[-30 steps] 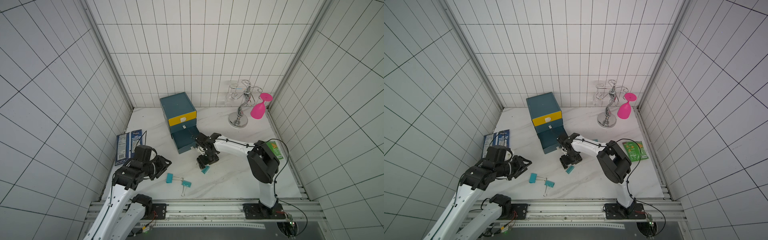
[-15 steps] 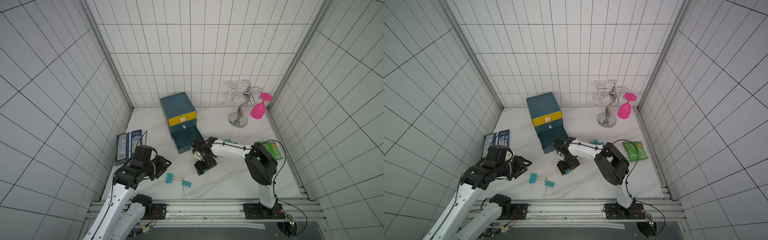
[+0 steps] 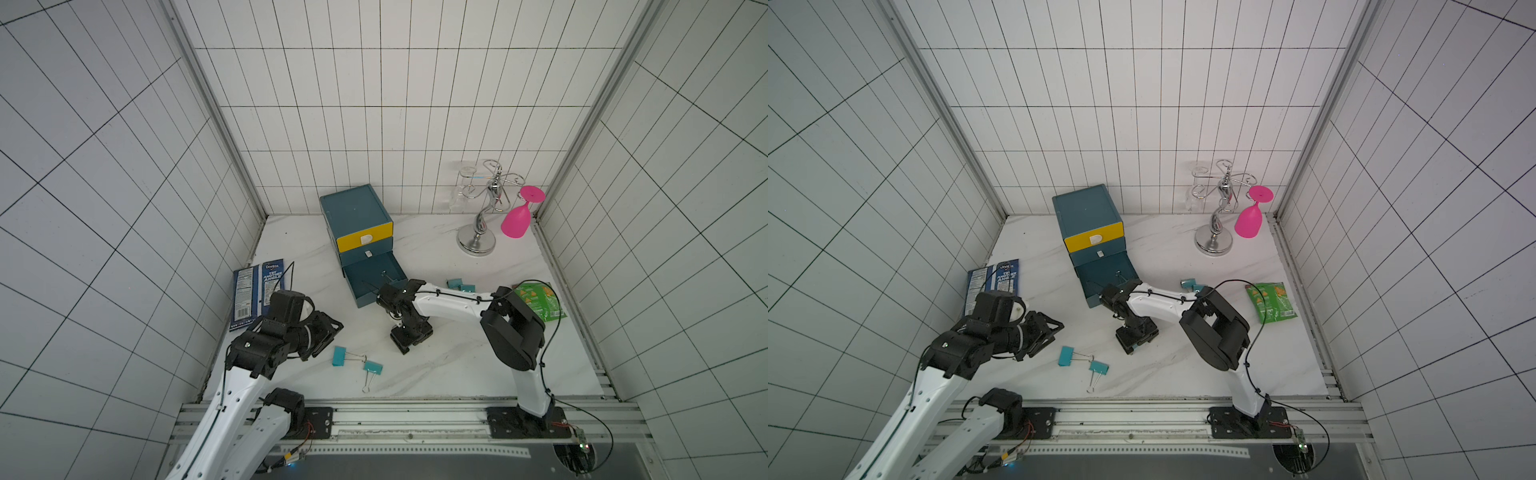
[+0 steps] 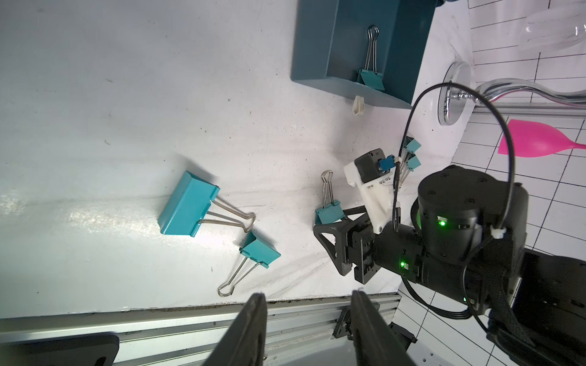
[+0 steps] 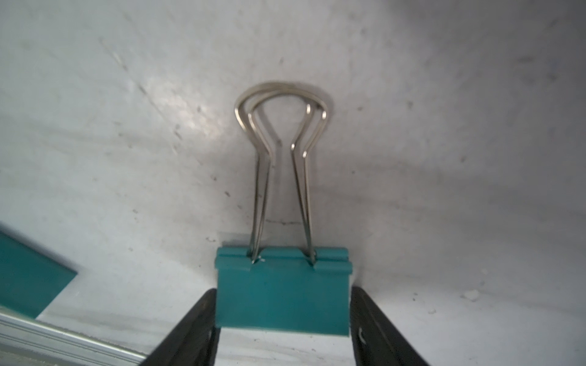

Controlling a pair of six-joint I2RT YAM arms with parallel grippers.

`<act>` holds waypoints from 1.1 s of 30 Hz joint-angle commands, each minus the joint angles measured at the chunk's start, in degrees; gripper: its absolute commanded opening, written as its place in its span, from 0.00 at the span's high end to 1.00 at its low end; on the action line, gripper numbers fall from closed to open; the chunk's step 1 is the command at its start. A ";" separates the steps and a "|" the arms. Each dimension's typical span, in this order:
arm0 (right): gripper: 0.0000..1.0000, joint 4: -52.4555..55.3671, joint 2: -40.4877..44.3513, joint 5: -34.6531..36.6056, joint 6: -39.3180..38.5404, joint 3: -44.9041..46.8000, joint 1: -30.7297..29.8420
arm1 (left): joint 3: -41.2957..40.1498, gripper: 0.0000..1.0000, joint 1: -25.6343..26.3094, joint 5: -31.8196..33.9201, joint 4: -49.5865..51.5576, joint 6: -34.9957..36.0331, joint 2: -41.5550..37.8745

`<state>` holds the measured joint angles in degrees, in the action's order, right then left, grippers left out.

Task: Put the binder clips in the drawer according to color
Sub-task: Pick up the binder clip at the center of the board, then place the binder clip in the drawer.

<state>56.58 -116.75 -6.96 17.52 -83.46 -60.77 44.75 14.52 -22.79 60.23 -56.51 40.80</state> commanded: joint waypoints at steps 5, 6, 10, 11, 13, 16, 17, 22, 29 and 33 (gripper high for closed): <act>0.44 2.46 -1.38 2.30 0.68 -2.88 -0.40 | -0.42 0.53 -0.11 -0.24 -1.63 0.52 0.07; 0.47 2.72 -1.17 2.39 0.68 -3.26 -0.40 | -0.31 0.53 -0.17 -0.24 -1.83 0.52 0.19; 0.53 3.58 0.72 2.46 0.93 -4.67 -0.40 | 0.02 0.53 -0.12 -0.25 -2.13 0.70 0.65; 0.55 3.88 1.26 2.61 1.00 -5.05 -0.35 | 0.07 0.53 -0.18 -0.24 -2.28 0.70 0.77; 0.56 4.62 2.66 2.92 1.18 -5.78 -0.31 | 0.22 0.53 -0.19 -0.31 -2.48 0.70 1.11; 0.56 5.62 4.84 3.27 1.37 -6.69 -0.14 | 0.59 0.53 -0.18 -0.29 -2.88 0.87 1.69; 0.57 6.05 5.63 3.42 1.38 -7.08 -0.07 | 0.79 0.53 -0.20 -0.18 -3.06 0.96 1.90; 0.57 7.84 8.41 4.50 1.42 -10.30 0.55 | 1.72 0.53 -0.20 -0.32 -4.35 1.45 3.71; 0.57 10.05 5.17 3.75 1.17 -22.52 2.79 | 3.54 0.53 -0.29 -0.95 -6.08 2.43 7.05; 0.57 13.53 -1.54 3.72 -0.13 -34.40 4.22 | 4.16 0.53 -0.45 -1.05 -6.17 2.81 7.59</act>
<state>66.41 -114.17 -3.75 18.44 -112.55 -57.60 46.92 14.48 -23.46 55.51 -55.02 48.40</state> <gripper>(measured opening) 0.524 0.471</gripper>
